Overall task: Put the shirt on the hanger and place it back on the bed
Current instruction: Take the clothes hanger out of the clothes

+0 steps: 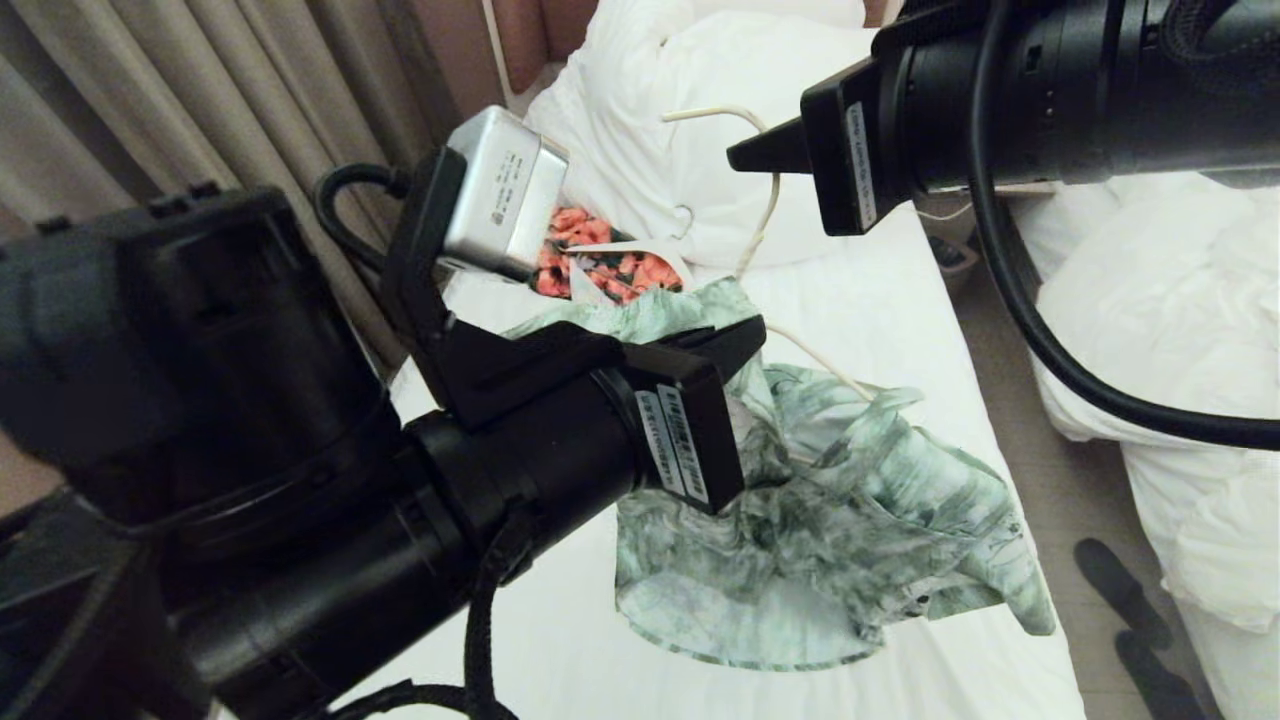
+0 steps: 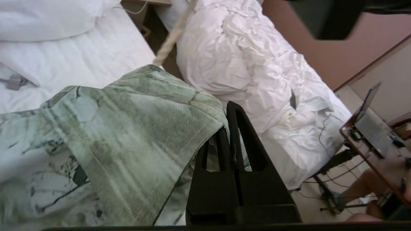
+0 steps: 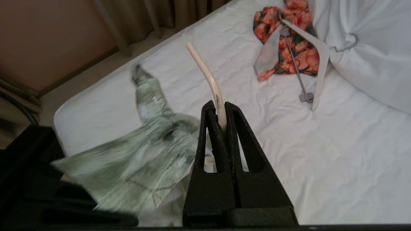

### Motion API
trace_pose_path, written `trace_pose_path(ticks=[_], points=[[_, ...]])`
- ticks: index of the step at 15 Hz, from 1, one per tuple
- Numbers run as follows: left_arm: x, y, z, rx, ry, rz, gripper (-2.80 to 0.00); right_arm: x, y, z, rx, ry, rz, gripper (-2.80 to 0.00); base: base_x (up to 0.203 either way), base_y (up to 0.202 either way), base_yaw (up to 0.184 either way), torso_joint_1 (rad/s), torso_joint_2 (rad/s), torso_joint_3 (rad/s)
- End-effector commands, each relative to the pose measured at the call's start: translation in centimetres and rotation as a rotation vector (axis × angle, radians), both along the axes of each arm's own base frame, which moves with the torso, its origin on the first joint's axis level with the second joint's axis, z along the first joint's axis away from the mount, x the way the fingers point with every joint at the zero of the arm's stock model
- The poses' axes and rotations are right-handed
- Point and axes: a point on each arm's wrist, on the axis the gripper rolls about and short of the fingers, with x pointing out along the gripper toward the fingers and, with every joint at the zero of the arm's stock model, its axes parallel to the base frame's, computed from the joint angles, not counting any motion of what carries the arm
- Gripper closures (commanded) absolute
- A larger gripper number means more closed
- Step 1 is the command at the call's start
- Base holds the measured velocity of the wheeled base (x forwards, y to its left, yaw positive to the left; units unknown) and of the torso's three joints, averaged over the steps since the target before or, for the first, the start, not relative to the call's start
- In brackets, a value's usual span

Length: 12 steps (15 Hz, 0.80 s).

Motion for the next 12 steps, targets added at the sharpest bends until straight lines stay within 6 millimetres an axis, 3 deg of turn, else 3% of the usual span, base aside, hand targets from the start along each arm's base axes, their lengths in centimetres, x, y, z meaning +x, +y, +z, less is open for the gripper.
trace_pose_path(ticks=[1,5,7,8,12], points=[[-0.2,-0.3,-0.5,0.012,0.007,-0.019,0.00,0.2,0.4,-0.1,0.004,-0.007,0.002,0.00,0.000,0.000,0.000,0.000,0.00,0.000],[0.4,-2.6,-3.8,0.109,0.065,-0.034,0.00,0.1,0.3,0.2,0.024,-0.026,-0.009,0.00,0.000,0.000,0.000,0.000,0.00,0.000],[0.8,-2.7,-4.1,0.120,0.069,-0.022,0.00,-0.1,0.1,0.2,0.022,-0.024,-0.009,0.00,0.000,0.000,0.000,0.000,0.00,0.000],[0.9,-2.6,-4.0,0.118,0.068,-0.017,-2.80,-0.2,0.0,0.2,0.021,-0.022,-0.009,0.00,0.000,0.000,0.000,0.000,0.00,0.000],[1.8,-1.0,-2.6,0.110,0.012,0.037,-2.80,-0.2,-0.5,0.2,0.019,-0.021,-0.020,0.00,0.000,0.000,0.000,0.000,0.00,0.000]])
